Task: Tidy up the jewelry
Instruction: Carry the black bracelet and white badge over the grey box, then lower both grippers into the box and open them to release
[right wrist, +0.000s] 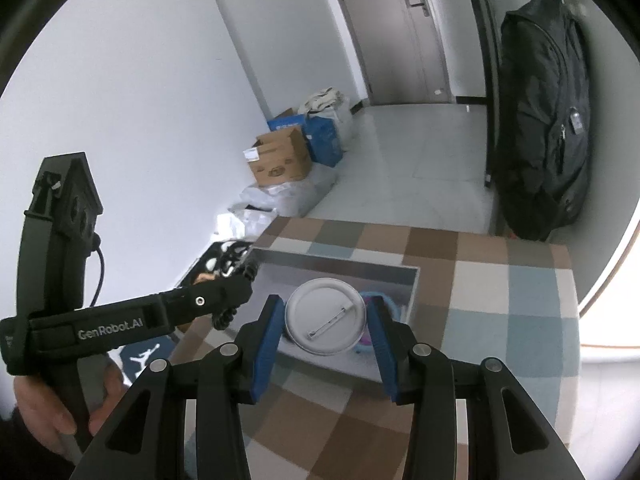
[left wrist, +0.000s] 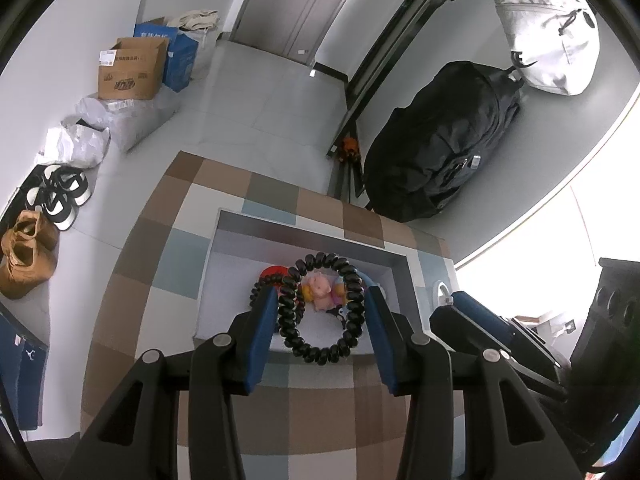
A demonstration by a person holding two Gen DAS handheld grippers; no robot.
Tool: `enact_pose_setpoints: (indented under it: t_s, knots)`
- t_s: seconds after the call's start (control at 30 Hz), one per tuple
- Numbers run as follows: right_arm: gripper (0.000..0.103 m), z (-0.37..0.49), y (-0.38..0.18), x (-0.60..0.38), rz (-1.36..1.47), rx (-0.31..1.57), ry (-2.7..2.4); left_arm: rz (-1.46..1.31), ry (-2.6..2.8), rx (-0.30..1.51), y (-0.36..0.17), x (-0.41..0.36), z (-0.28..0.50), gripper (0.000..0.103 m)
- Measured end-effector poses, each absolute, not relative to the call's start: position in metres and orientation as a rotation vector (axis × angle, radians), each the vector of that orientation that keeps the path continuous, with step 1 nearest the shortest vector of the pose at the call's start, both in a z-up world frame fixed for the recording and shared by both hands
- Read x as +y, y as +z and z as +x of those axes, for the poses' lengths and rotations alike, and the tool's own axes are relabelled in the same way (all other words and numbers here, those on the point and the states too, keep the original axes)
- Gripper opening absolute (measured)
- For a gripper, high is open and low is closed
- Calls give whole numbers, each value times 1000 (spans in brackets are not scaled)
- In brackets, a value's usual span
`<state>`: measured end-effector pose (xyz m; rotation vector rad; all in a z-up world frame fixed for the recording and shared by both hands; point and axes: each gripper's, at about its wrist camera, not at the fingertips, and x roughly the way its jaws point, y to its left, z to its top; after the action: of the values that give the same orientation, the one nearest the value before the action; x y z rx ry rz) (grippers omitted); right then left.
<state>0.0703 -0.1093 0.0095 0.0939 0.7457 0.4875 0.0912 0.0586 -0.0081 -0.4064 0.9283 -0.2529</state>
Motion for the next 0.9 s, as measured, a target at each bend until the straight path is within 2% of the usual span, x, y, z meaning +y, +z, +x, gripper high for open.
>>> enact_pose_setpoints:
  t_s: [0.9]
  knots:
    - [42,120,-18,-124,242,864,433,-381,-257,997,-24,44,127,39]
